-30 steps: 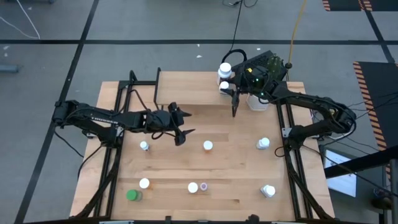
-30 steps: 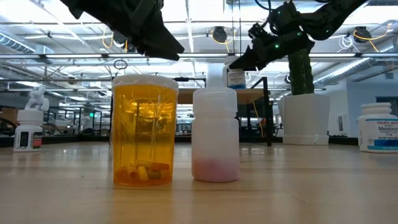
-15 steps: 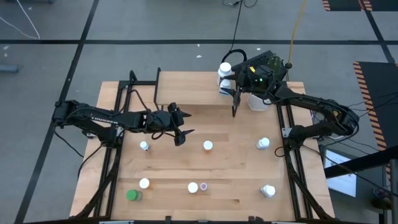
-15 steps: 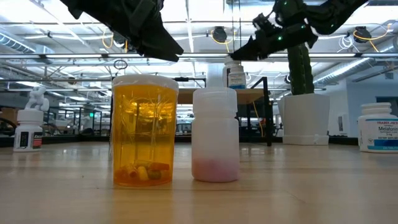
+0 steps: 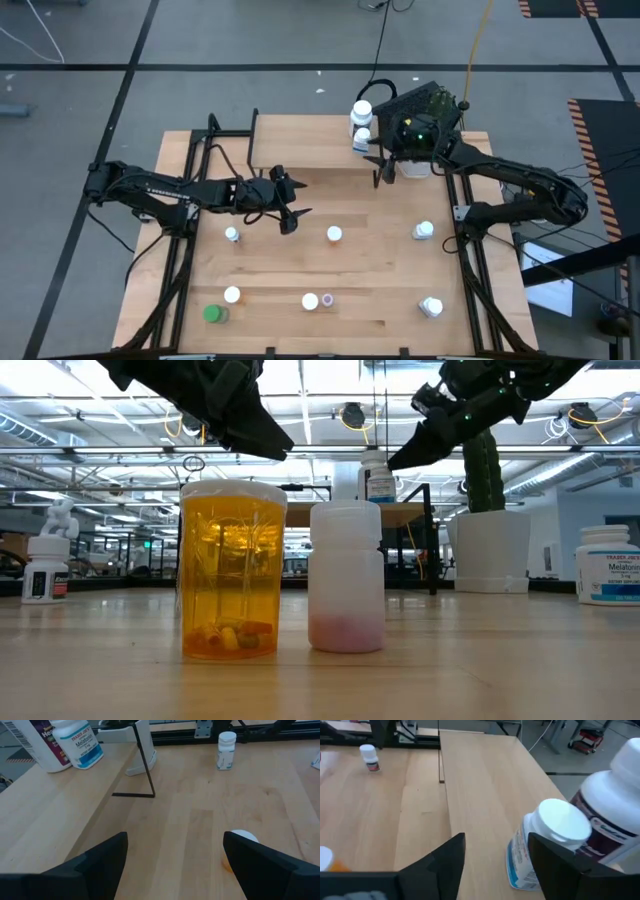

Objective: Pick and place medicine bottles onto shelf by color
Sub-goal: Put the top left white blue pill bottle on the shelf

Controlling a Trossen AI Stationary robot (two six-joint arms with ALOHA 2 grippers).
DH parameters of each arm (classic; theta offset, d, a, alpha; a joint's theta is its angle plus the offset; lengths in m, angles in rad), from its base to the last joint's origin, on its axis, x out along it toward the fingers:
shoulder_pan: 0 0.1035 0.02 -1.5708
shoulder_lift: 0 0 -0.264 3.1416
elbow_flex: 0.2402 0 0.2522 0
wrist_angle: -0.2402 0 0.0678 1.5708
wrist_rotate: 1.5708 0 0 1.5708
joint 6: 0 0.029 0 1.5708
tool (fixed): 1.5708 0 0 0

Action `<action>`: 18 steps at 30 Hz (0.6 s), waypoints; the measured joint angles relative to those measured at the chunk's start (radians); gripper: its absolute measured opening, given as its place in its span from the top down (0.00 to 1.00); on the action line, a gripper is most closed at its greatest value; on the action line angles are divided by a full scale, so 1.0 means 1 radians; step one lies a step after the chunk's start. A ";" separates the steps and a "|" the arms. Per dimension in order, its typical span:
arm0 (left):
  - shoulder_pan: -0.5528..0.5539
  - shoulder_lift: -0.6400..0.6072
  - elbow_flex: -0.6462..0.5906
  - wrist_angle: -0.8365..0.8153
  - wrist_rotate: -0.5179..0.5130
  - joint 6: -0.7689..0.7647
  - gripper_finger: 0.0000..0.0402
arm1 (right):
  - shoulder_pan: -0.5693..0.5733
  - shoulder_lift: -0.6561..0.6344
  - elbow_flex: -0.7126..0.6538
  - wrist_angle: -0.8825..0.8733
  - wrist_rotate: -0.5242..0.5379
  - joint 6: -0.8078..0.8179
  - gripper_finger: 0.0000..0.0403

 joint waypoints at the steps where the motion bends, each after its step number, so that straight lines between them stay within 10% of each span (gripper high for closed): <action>1: 0.000 0.000 0.000 0.000 0.000 -0.001 0.18 | 0.002 0.005 0.000 0.005 0.001 -0.001 0.51; 18: 0.000 0.000 0.000 0.000 -0.001 0.010 0.18 | 0.004 0.079 0.000 0.064 0.052 -0.044 0.61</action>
